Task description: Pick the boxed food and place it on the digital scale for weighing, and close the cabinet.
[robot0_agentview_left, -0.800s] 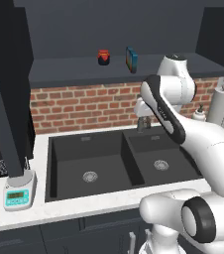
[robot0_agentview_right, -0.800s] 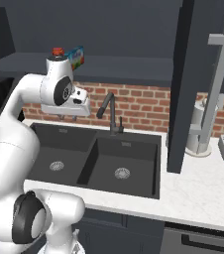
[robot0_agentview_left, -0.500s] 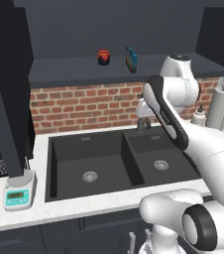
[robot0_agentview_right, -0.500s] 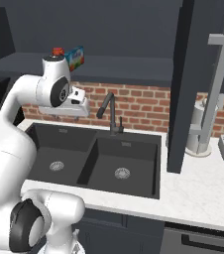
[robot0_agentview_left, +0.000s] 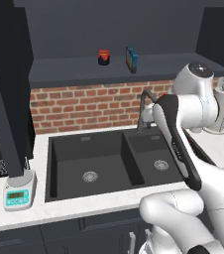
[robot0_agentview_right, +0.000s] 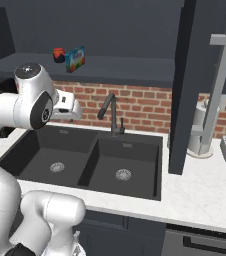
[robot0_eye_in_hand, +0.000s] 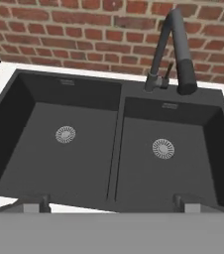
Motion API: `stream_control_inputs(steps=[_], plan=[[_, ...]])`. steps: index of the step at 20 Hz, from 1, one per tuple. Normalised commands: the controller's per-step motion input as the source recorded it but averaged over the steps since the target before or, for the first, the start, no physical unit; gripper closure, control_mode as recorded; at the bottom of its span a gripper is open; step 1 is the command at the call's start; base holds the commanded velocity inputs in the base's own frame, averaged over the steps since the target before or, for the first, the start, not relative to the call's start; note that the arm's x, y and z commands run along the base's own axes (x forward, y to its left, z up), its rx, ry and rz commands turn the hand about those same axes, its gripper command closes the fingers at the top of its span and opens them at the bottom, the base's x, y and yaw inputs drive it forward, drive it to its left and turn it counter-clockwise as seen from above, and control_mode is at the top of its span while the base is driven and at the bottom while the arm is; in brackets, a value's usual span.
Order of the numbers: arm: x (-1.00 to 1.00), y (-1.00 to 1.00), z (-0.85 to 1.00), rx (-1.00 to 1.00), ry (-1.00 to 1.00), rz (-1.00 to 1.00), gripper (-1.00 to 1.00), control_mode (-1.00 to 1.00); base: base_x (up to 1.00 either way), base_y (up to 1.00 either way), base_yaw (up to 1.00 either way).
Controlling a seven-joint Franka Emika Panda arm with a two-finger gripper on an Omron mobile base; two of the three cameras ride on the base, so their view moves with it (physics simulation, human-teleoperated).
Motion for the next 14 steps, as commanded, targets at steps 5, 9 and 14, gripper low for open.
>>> stream_control_inputs(steps=[5, 9, 14], plan=[[-0.30, 0.01, 0.61, 0.01, -0.24, 0.00, -1.00, -1.00, 0.00, 0.00, 0.00], [-0.17, 0.06, 0.63, 0.02, -0.17, 0.00, -1.00, -1.00, 0.00, 0.00, 0.00], [-0.02, 0.20, 0.57, 0.00, -0.09, 0.00, -1.00, -1.00, 0.00, 0.00, 0.00]])
